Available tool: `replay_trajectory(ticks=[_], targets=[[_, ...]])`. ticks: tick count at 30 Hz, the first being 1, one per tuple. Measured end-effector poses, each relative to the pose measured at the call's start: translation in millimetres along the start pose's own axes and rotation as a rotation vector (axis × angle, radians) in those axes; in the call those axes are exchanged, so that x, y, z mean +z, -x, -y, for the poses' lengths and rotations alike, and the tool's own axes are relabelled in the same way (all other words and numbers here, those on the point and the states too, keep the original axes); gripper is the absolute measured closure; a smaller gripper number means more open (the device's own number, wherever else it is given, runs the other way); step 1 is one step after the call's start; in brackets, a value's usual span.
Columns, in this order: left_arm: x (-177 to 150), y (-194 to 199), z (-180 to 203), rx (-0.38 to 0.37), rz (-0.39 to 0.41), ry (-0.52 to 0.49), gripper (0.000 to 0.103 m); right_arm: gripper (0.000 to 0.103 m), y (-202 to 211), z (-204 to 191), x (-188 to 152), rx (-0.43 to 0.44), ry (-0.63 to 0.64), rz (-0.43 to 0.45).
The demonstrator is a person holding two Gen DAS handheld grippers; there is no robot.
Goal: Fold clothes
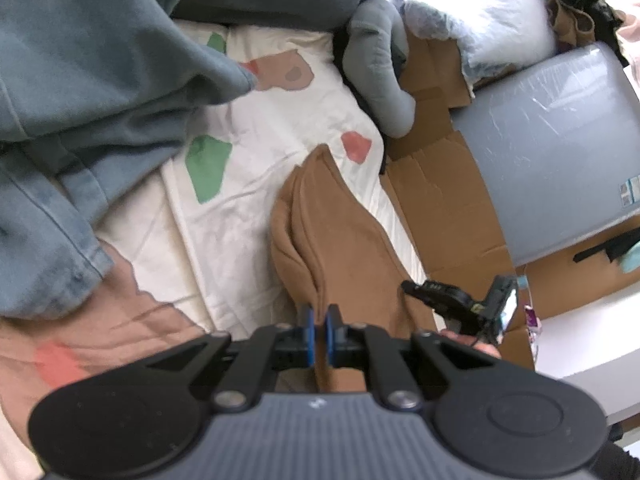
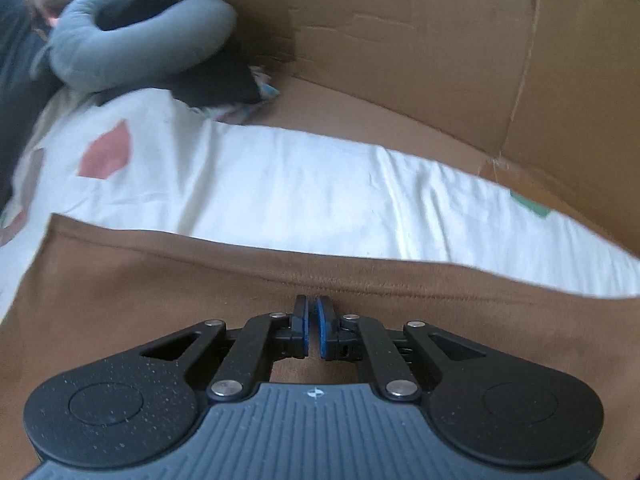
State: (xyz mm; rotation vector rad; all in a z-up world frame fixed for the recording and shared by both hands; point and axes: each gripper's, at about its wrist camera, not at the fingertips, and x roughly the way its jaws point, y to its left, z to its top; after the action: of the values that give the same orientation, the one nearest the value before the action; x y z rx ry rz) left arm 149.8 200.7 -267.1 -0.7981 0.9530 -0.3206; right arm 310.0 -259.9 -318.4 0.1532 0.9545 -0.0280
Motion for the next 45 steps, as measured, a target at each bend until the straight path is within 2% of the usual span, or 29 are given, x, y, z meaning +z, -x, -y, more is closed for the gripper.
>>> replay_trajectory(ticks=[2, 3, 6, 11, 14, 17, 23, 26, 30, 37, 41, 45], targets=[[-0.1, -0.8, 9.1, -0.006, 0.010, -0.022, 0.097, 0.064, 13.9, 2.0, 0.8, 0.016, 0.029, -0.009], [-0.2, -0.9, 14.3, -0.009, 0.016, -0.042, 0.097, 0.062, 20.5, 2.8, 0.4, 0.020, 0.041, -0.016], [-0.2, -3.8, 23.8, -0.025, 0.016, -0.052, 0.097, 0.062, 41.3, 2.6, -3.2, 0.020, 0.074, -0.034], [3.4, -9.6, 39.1, -0.035, 0.016, -0.066, 0.097, 0.061, 82.1, -5.9, -20.5, 0.028, 0.089, -0.015], [5.7, -14.4, 49.7, -0.036, 0.010, -0.074, 0.097, 0.057, 111.4, -7.7, -40.7, 0.070, 0.023, 0.019], [6.5, -20.7, 60.8, -0.044, -0.004, -0.080, 0.097, 0.056, 135.8, -19.6, -65.3, 0.134, 0.022, 0.028], [5.9, -31.4, 75.7, -0.035, -0.021, -0.078, 0.097, 0.056, 164.3, -53.0, -95.9, 0.282, 0.098, 0.025], [5.6, -36.6, 81.2, -0.034, -0.035, -0.074, 0.097, 0.056, 175.4, -69.5, -105.6, 0.327, 0.175, 0.034], [5.0, -43.0, 88.1, -0.036, -0.058, -0.072, 0.097, 0.052, 180.1, -84.4, -111.7, 0.370, 0.202, 0.035], [4.9, -48.7, 94.6, -0.047, -0.085, -0.052, 0.097, 0.052, 190.7, -125.9, -114.9, 0.400, 0.307, 0.068], [2.7, -49.1, 94.7, -0.063, -0.092, -0.038, 0.097, 0.052, 193.6, -148.7, -115.5, 0.404, 0.361, 0.098], [2.9, -46.1, 93.2, -0.072, -0.097, -0.027, 0.097, 0.052, 189.9, -167.3, -116.7, 0.366, 0.388, 0.142]])
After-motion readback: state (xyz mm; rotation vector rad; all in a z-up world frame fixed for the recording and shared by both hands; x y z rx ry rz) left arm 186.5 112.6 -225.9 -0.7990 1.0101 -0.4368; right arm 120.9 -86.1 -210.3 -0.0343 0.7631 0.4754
